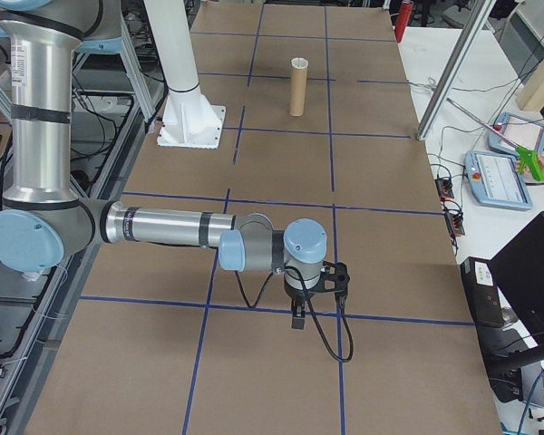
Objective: Collect badminton balls into bucket
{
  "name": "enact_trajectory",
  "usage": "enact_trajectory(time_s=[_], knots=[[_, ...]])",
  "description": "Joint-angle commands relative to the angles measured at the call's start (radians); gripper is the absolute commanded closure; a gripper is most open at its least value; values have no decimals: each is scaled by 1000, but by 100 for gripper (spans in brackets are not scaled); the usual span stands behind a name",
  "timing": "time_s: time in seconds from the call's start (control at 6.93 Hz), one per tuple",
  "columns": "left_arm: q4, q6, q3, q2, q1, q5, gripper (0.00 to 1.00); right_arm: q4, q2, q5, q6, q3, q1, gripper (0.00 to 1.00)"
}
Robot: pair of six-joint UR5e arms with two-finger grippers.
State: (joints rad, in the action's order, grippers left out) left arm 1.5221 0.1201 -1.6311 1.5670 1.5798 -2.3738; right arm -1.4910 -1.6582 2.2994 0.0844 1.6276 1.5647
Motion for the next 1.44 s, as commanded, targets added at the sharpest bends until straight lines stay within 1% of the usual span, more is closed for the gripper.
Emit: enact_trajectory(time_s=[0.0, 0.14, 0.29, 0.43, 1.3], knots=[[-3, -91, 5, -2, 5, 92, 0, 0, 0, 0, 0, 0, 0, 0], [-3, -89, 13, -5, 5, 93, 0, 0, 0, 0, 0, 0, 0, 0], [0, -86, 17, -33, 2, 91, 0, 0, 0, 0, 0, 0, 0, 0], [-2, -86, 19, -42, 2, 81, 0, 0, 0, 0, 0, 0, 0, 0], [-13, -83, 1, -33, 2, 79, 0, 0, 0, 0, 0, 0, 0, 0]])
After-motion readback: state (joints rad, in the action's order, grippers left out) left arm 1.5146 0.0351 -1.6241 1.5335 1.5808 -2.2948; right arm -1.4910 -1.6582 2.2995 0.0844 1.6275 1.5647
